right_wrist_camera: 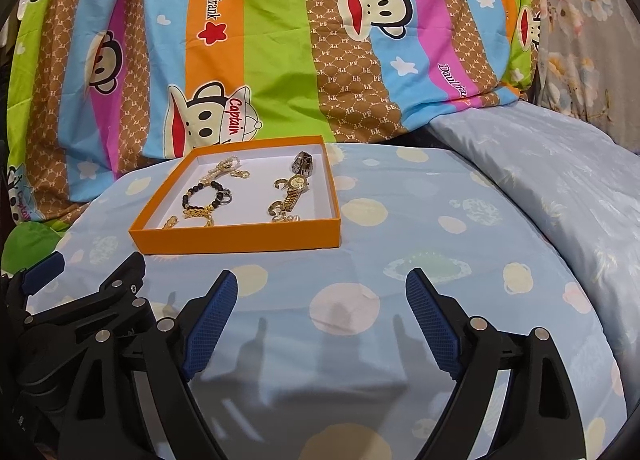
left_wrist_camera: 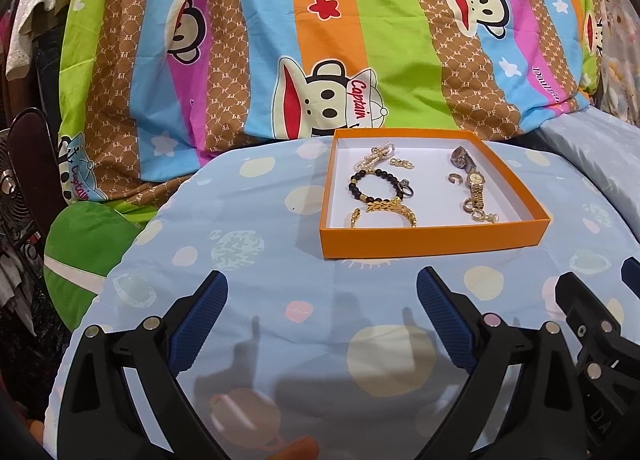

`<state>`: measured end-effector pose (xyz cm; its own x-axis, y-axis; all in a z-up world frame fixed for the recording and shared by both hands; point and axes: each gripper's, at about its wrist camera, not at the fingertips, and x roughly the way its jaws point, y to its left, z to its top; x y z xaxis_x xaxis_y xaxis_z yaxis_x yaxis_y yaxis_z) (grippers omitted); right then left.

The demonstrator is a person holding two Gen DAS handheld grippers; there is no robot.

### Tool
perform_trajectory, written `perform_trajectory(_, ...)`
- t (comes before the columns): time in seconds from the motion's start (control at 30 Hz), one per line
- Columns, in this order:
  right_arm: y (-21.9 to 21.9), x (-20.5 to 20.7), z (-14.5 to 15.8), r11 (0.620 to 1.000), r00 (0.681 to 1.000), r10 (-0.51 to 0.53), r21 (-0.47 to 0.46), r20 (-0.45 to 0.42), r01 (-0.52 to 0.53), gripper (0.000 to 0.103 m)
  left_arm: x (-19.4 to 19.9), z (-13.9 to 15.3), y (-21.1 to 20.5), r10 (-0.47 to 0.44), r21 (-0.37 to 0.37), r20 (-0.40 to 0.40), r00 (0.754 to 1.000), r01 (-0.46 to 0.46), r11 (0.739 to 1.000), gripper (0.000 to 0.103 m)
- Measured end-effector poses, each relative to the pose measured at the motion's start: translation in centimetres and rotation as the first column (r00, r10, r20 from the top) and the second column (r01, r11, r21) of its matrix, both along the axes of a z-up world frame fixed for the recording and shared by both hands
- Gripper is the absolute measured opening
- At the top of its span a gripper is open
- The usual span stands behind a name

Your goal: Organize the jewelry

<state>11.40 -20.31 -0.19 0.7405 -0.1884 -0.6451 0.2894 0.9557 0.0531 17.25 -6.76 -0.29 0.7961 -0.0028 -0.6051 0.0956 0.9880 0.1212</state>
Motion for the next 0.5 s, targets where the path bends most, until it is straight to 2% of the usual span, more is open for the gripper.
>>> perform_trajectory(0.5,0.29,-0.02,0.11,1.000,1.000,0.003,-0.010,-0.002,-0.003,0.085,-0.08,0.03,0.12,0.017,0.006,0.005,1.000,-0.017,1.000,0.093)
